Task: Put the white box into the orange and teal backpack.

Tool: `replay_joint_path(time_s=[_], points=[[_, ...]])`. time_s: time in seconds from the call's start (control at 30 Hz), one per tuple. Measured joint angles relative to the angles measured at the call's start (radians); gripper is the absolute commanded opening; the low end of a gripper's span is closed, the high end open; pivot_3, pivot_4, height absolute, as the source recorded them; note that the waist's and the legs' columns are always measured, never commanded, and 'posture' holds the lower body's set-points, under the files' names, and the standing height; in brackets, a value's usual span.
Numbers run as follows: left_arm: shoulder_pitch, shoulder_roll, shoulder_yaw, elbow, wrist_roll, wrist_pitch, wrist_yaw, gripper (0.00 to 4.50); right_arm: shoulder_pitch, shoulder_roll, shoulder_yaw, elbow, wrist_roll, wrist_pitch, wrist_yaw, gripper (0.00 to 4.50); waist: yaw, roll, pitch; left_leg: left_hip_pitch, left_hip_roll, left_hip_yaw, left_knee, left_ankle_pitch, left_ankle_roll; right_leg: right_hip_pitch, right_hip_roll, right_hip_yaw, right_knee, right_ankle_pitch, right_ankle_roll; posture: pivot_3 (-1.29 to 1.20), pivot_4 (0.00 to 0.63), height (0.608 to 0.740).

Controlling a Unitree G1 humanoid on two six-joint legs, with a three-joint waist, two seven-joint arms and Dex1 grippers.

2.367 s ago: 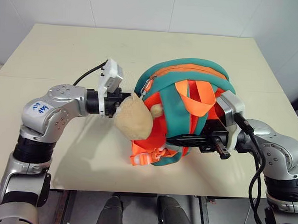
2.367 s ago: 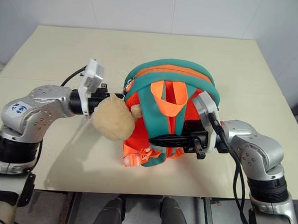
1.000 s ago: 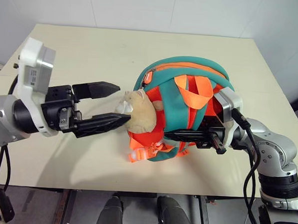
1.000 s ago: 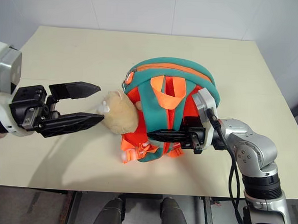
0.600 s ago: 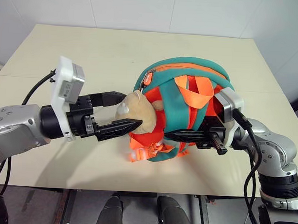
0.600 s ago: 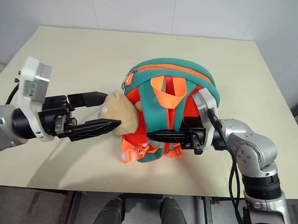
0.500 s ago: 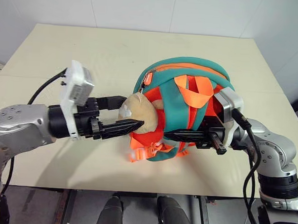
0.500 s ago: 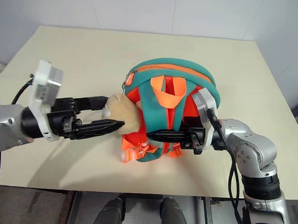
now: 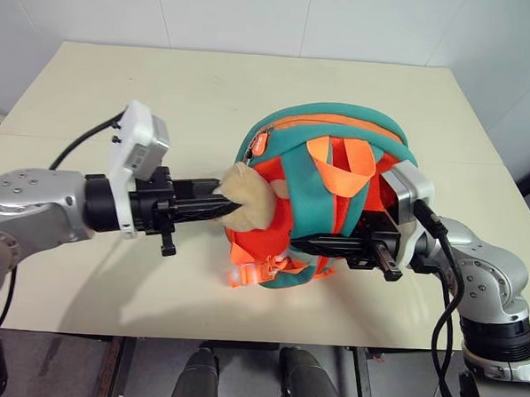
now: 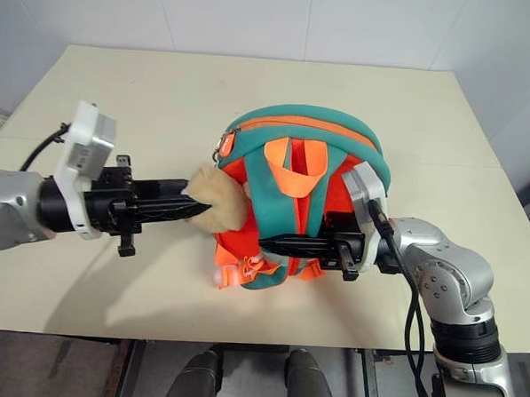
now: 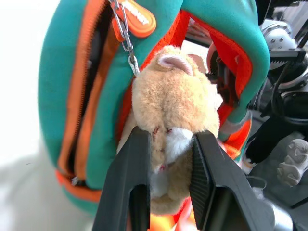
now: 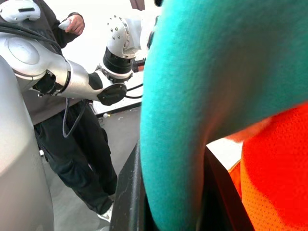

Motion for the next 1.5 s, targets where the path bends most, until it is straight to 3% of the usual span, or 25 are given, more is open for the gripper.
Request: replay_joint_path(time_s=[0.27,0.5,0.63,0.9,1.23,1.5], points=[[-0.005,0.169,0.111,0.100,0.036,0.013,-0.165,0.63,0.058,-0.006,-0.027,-0.026,0.020,0.000,-0.009,0.06,-0.002,0.000,0.000,0.000,0.000,0.001,-0.002,0.000,0.000,-0.001,0.000,0.000,-0.001,-0.001,-0.001,0.00,0.150,0.740],[0.041,0.240,0.124,0.200,0.143,-0.002,-0.354,0.62,0.066,-0.008,-0.036,-0.050,0.031,0.000,-0.025,0.06,-0.004,0.000,0.000,0.000,0.000,0.001,-0.004,0.000,0.000,-0.002,0.000,0.000,-0.001,-0.002,-0.003,0.00,0.150,0.740],[0.046,0.257,0.083,0.283,0.232,-0.050,-0.490,0.62,0.083,-0.007,-0.037,-0.058,0.032,0.000,-0.036,0.06,-0.003,0.000,0.000,0.000,0.001,0.001,-0.005,0.000,0.000,-0.003,0.000,0.000,-0.001,-0.002,-0.003,0.00,0.150,0.740],[0.033,0.312,-0.128,0.376,0.458,-0.202,-0.747,0.62,0.086,-0.001,-0.037,-0.061,0.033,-0.001,-0.048,0.06,-0.003,0.001,0.000,0.000,0.001,0.002,-0.006,0.000,0.000,-0.003,0.000,0.000,0.000,-0.003,-0.005,0.00,0.150,0.740],[-0.121,0.220,-0.403,0.465,0.720,-0.310,-0.888,0.62,0.090,0.006,-0.036,-0.063,0.032,-0.016,-0.066,0.06,-0.004,0.000,0.000,0.000,0.001,0.002,-0.005,0.000,0.001,-0.004,0.001,0.000,0.001,-0.003,-0.003,0.00,0.150,0.740],[-0.185,0.074,-0.545,0.566,0.892,-0.379,-0.934,0.62,0.089,0.009,-0.034,-0.063,0.030,-0.017,-0.066,0.06,-0.004,0.000,0.000,0.000,0.001,0.002,-0.004,0.000,0.001,-0.003,0.001,0.000,0.004,-0.003,-0.002,0.00,0.150,0.740]])
